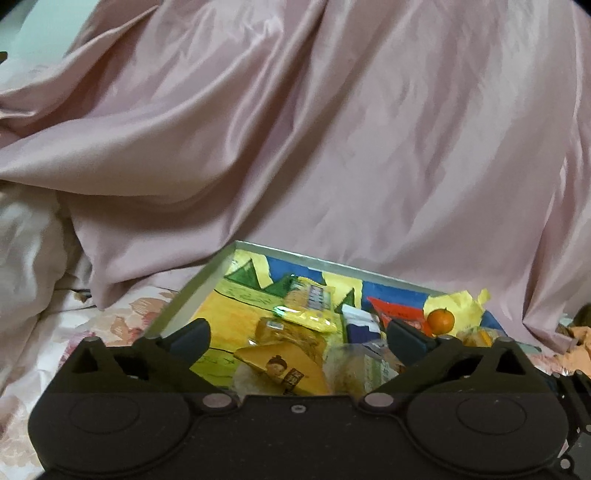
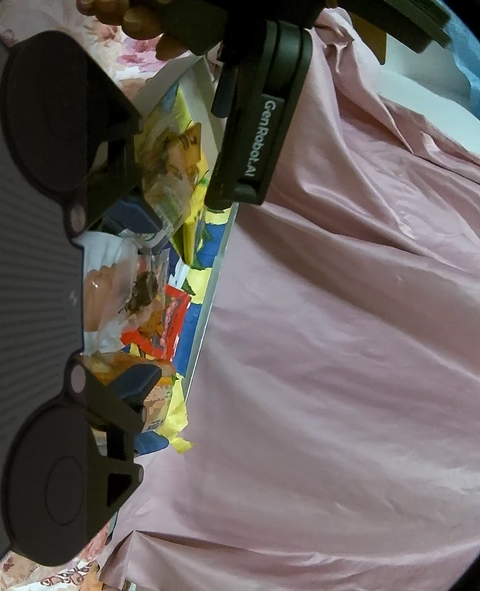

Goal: Organize snacks

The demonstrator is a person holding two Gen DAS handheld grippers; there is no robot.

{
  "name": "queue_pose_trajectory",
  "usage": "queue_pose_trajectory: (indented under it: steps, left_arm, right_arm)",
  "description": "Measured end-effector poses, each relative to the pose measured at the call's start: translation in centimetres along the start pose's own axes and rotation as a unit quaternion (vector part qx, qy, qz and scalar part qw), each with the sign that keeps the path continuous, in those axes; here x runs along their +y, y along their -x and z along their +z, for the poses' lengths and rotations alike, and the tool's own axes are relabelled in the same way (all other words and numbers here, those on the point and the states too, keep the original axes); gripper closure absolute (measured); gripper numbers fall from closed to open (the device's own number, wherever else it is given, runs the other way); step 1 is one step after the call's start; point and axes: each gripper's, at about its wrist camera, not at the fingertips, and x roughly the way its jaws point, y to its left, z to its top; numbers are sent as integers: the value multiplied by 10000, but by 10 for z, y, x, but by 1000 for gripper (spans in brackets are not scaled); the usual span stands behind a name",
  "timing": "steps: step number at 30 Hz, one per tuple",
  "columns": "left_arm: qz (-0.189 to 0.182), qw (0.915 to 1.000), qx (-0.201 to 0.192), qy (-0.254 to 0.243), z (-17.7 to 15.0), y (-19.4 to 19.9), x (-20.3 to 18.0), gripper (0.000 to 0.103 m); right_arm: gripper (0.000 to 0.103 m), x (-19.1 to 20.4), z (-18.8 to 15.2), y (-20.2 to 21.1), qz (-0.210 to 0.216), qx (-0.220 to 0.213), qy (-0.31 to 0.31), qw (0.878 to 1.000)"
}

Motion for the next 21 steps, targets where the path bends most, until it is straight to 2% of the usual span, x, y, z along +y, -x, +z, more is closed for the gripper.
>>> queue_pose_trajectory:
  steps: [12, 21]
  left_arm:
    - [209, 9990, -317, 233, 8, 26, 11, 1]
    - [312, 9984, -436, 182, 6, 49, 17, 1]
  right_arm:
    - [1, -10, 13, 19, 25, -332, -392, 9987]
    - [0, -11, 20, 36, -36, -533, -496, 9973]
